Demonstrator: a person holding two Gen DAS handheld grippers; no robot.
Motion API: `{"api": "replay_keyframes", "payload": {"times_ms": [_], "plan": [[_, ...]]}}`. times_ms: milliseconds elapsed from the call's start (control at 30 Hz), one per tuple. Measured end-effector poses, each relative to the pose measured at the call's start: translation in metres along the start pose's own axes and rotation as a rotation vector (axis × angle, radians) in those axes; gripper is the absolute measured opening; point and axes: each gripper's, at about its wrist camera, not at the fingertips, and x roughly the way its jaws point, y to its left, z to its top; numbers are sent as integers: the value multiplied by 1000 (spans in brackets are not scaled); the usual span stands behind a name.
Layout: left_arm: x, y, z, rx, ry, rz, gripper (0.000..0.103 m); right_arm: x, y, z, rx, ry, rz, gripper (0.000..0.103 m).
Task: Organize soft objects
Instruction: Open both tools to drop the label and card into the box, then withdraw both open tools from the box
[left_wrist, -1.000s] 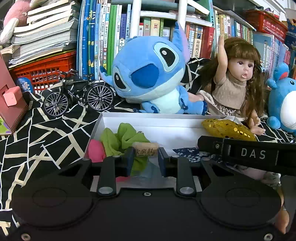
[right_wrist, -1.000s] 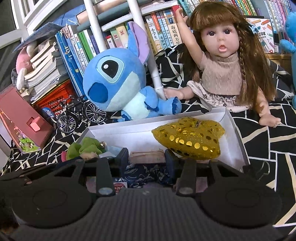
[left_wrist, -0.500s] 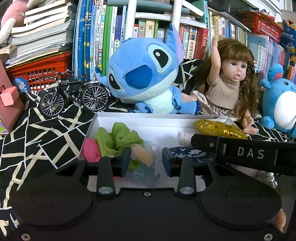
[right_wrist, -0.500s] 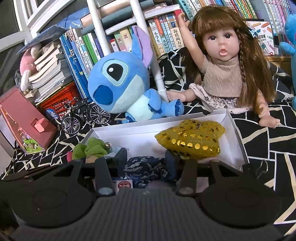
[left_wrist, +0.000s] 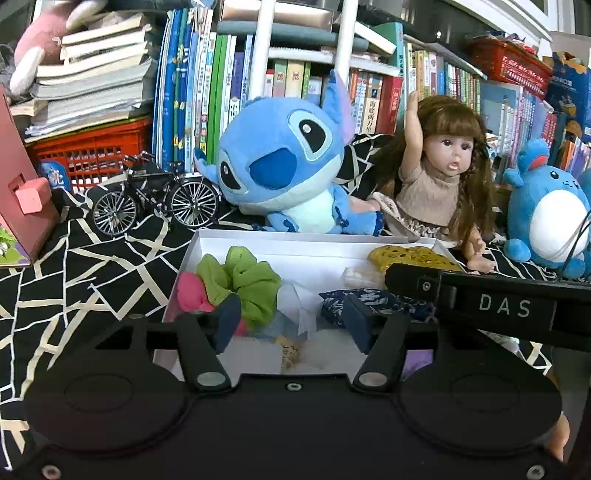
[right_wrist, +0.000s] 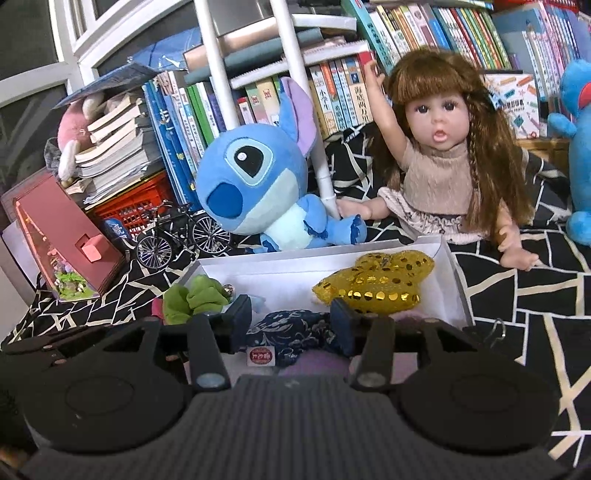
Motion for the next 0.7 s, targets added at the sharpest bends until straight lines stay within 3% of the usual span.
{"api": "replay_keyframes", "payload": {"times_ms": [133,700], "plan": [[-15,-2,-1,11,-30,2,78,-14,2,0,-7,-25,8,65],[-78,-2,-15,40,-85,-27,88,-69,9,-14,-84,-105,-36,84]]}}
